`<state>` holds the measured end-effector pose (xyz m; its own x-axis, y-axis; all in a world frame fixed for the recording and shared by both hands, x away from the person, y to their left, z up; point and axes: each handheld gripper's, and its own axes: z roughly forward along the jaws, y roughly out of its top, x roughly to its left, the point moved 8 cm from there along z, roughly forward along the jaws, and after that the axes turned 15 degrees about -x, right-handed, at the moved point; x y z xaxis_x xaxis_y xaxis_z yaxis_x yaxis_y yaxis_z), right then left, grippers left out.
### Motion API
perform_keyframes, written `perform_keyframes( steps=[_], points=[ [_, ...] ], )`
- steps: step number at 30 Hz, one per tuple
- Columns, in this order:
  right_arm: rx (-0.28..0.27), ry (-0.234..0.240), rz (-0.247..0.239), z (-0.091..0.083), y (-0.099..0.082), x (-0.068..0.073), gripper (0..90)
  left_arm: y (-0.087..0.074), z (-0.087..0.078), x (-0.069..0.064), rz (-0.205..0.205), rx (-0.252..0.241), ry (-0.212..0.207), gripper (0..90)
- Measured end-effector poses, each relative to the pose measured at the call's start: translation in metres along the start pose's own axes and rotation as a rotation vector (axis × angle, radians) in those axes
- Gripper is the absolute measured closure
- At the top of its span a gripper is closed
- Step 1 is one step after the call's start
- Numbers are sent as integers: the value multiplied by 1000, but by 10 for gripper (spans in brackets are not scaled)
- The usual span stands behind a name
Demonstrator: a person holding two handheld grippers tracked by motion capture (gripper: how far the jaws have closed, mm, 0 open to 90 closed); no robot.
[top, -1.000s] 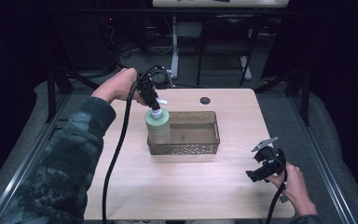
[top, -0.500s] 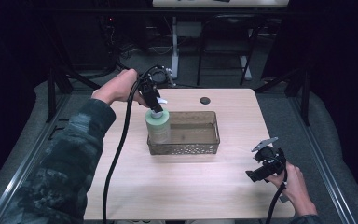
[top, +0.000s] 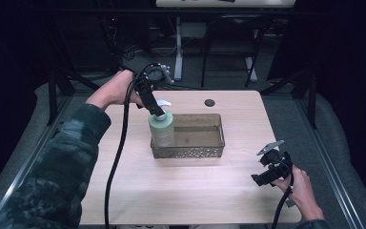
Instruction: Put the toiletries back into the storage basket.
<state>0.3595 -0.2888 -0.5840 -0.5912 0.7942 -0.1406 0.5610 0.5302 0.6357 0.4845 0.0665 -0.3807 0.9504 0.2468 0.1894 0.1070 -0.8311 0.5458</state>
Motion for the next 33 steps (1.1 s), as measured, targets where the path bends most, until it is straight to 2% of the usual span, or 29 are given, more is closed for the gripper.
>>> perform_keyframes(
  steps=[3, 8, 13, 22, 28, 33],
  points=[
    [2, -2, -5, 0, 0, 0, 32, -4, -6, 0, -17, -25, 20, 0],
    [0, -1, -1, 0, 0, 0, 32, -14, -13, -3, -50, -73, 65, 0],
    [-3, -1, 1, -1, 1, 1, 32, -29, -19, -9, -88, -121, 111, 0],
    [-1, -8, -6, -2, 1, 1, 32, -73, -19, -30, -158, -169, 149, 0],
    [-1, -8, -11, -2, 1, 2, 31, -106, -12, -47, -208, -213, 170, 0],
    [2, -11, -14, -1, 0, 2, 31, -129, -5, -57, -247, -225, 179, 0]
  ],
)
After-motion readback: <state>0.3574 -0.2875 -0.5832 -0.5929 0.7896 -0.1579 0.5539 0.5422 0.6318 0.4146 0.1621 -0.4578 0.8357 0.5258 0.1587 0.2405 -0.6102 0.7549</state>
